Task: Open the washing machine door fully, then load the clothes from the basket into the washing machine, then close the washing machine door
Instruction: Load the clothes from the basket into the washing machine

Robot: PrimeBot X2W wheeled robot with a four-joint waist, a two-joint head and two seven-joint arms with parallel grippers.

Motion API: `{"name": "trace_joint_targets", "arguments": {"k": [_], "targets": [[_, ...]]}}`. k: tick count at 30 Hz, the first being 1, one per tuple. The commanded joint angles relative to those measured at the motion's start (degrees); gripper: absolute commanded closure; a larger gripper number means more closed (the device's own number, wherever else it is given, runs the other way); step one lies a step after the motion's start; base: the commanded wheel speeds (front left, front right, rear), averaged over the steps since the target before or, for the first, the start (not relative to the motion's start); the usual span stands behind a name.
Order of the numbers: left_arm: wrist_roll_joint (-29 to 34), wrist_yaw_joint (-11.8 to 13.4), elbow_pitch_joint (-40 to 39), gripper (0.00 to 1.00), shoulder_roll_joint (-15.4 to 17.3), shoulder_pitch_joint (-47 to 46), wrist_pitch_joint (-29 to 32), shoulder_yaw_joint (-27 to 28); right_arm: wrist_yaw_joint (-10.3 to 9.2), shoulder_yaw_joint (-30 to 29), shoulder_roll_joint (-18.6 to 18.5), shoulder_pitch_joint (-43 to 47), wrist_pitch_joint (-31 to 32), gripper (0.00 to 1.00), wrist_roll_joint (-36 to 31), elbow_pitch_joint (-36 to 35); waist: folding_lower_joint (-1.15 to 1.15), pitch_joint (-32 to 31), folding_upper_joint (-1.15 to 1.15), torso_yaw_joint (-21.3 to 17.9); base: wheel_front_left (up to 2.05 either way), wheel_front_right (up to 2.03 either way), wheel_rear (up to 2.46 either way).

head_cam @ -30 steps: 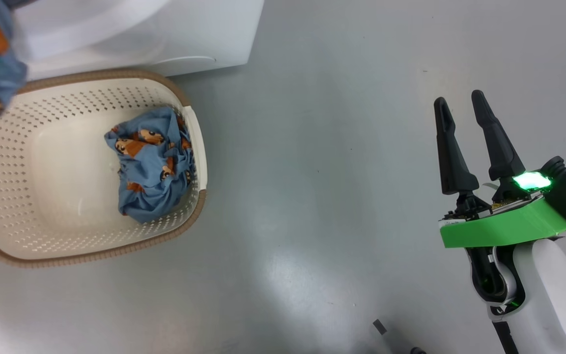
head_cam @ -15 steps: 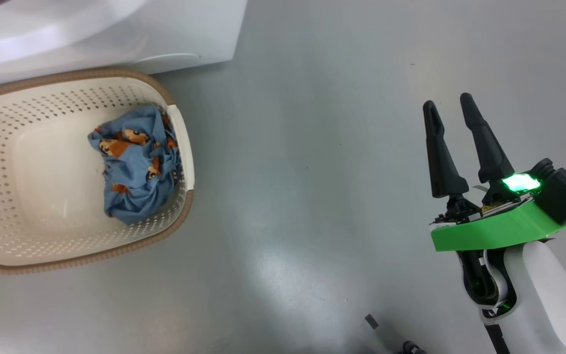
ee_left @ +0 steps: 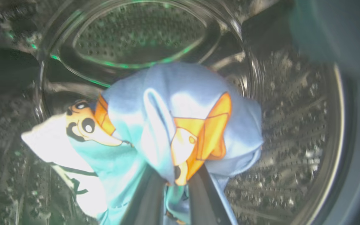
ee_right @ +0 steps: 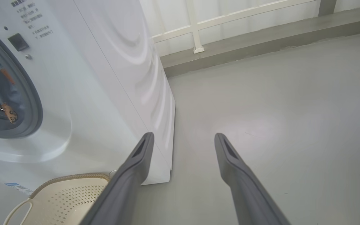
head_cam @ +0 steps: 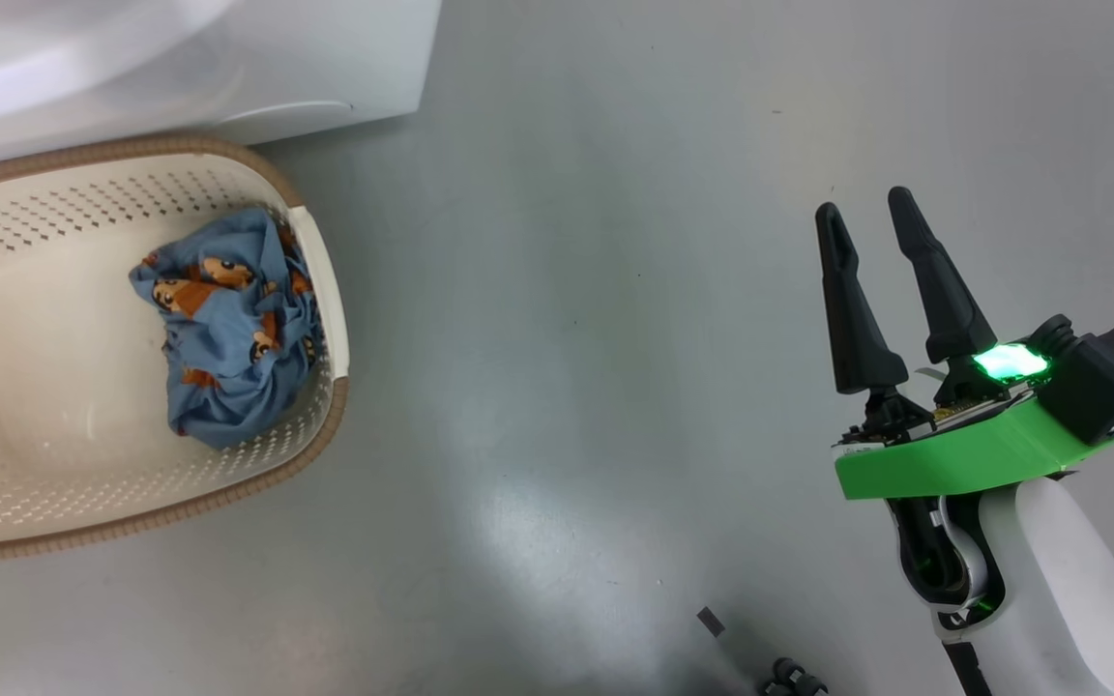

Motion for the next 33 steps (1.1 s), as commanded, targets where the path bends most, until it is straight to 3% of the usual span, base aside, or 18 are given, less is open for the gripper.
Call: {"name": "trace_joint_targets", "arguments": {"k": [1,14,18,22,24,27,28,30,31,32,33], "targets": [[0.61,0.03,-0.76,1.00,2.66,1.65,-0.28,0.32,0.33,1.40,-0.27,0.84,-0.45,0.00,0.19,-1.39,0.00,0.02,0.00,-0.05,0.00,0.00,0.00],[-1.73,0.03,22.49,1.00,4.26,-1.29,0.43,-7.19,0.33,2.87,0.15,1.34,-0.45,0.00,0.41,-1.19,0.00,-0.74,0.00,-0.88,0.00,0.00,0.00],[-2.34,0.03,27.60,0.85,4.80,-4.06,1.80,-10.23,0.33,3.17,0.23,1.58,-0.45,0.00,0.56,-1.09,0.00,-0.95,0.00,-1.09,0.00,0.00,0.00],[-2.82,0.03,30.32,0.90,5.79,-6.41,1.96,-12.32,0.33,3.53,0.28,1.67,-0.45,0.00,0.65,-1.18,0.00,-1.02,0.00,-1.45,0.00,0.00,0.00],[-3.10,0.03,31.19,0.98,6.23,-7.29,1.95,-13.25,0.33,3.82,0.16,1.86,-0.45,0.00,0.68,-1.21,0.00,-1.22,0.00,-1.67,0.00,0.00,0.00],[-3.50,0.03,31.87,0.98,6.71,-8.86,1.64,-14.28,0.33,4.01,-0.06,1.94,-0.45,0.00,0.71,-1.40,0.00,-0.95,0.00,-1.84,0.00,0.00,0.00],[-3.48,0.03,31.96,0.94,6.75,-9.29,1.45,-14.74,0.33,4.02,-0.10,1.92,-0.45,0.00,0.71,-1.48,0.00,-0.83,0.00,-1.89,0.00,0.00,0.00],[-3.39,0.03,32.08,0.68,6.87,-10.21,1.01,-15.50,0.33,4.08,-0.17,1.80,-0.45,0.00,0.71,-1.60,0.00,-0.53,0.00,-1.96,0.00,0.00,0.00],[-3.31,0.03,32.10,0.51,6.95,-10.68,0.74,-15.74,0.33,4.10,-0.18,1.73,-0.45,0.00,0.71,-1.66,0.00,-0.40,0.00,-1.99,0.00,0.00,0.00],[-3.29,0.03,32.14,0.21,6.97,-11.08,0.51,-15.87,0.33,4.09,-0.17,1.64,-0.45,0.00,0.72,-1.72,0.00,-0.25,0.00,-2.03,0.00,0.00,0.00],[-3.26,0.03,32.17,0.00,6.98,-11.40,0.31,-15.96,0.33,4.05,-0.14,1.56,-0.45,0.00,0.72,-1.78,0.00,-0.12,0.00,-2.06,0.00,0.00,0.00]]}}
